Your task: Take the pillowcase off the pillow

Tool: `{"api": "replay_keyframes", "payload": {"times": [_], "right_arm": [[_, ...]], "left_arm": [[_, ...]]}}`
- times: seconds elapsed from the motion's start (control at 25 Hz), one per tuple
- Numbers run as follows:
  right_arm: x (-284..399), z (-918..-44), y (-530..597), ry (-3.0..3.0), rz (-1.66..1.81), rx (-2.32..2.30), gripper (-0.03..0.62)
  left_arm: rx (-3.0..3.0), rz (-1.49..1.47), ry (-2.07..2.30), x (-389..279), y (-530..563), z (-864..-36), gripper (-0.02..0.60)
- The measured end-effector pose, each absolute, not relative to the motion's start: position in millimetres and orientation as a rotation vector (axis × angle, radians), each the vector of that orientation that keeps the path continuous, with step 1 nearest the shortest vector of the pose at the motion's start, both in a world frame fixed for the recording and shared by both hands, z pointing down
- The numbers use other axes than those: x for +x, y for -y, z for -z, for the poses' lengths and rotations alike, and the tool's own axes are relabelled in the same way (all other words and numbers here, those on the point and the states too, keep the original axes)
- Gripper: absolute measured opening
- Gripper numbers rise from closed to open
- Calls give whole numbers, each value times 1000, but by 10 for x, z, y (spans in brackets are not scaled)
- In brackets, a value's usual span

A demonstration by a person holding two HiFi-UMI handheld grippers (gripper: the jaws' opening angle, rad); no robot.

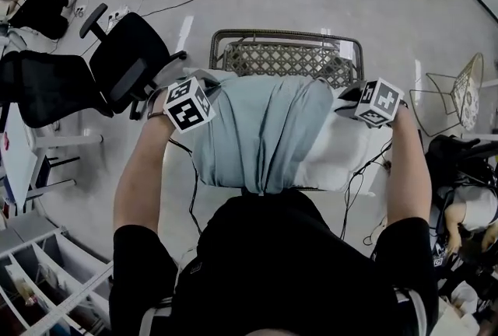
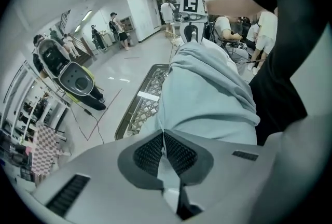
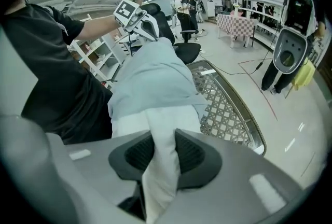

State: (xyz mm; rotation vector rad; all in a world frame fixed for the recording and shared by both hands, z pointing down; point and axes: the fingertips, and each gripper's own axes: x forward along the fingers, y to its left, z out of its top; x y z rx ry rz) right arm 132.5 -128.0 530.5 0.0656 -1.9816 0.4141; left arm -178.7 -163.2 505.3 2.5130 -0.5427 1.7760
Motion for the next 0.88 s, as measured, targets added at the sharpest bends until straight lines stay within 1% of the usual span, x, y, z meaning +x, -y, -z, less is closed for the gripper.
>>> {"api": "replay_keyframes", "payload": {"times": [0.2,0.36,0.4,0.48,0.68,0.72,0.8,0.84,0.88], "right_arm": [[1301,-5220,1220,1996,-404,80,123],[1245,-5120,1130,1949,-305,58,123],[1211,-5091,1122,1944,-283,58,123],[1153,-5053,1130,1958,-257,60,121],[1130,-4982,1100,2026,-212,44,107],[1122,-4959,1074,2038,-208,42,106],[1104,-4923,1031,2052,-204,41,103],[1101,-4920,1022,2052,-202,43,101],[1101,-4927,1024,2051,-202,46,98]], "left_arm": [[2487,-1749,601,-2065,1514,-4968,9],[2503,-1821,584,-1937,1469,-4860,13],[2536,-1841,589,-1828,1500,-4811,38],[2630,-1811,579,-1511,1543,-4704,110],[2778,-1646,437,-672,1574,-4697,192],[2775,-1633,403,-565,1580,-4756,198],[2734,-1630,327,-442,1578,-4899,198],[2709,-1648,290,-430,1573,-4967,183],[2688,-1680,258,-444,1565,-5025,130]]}}
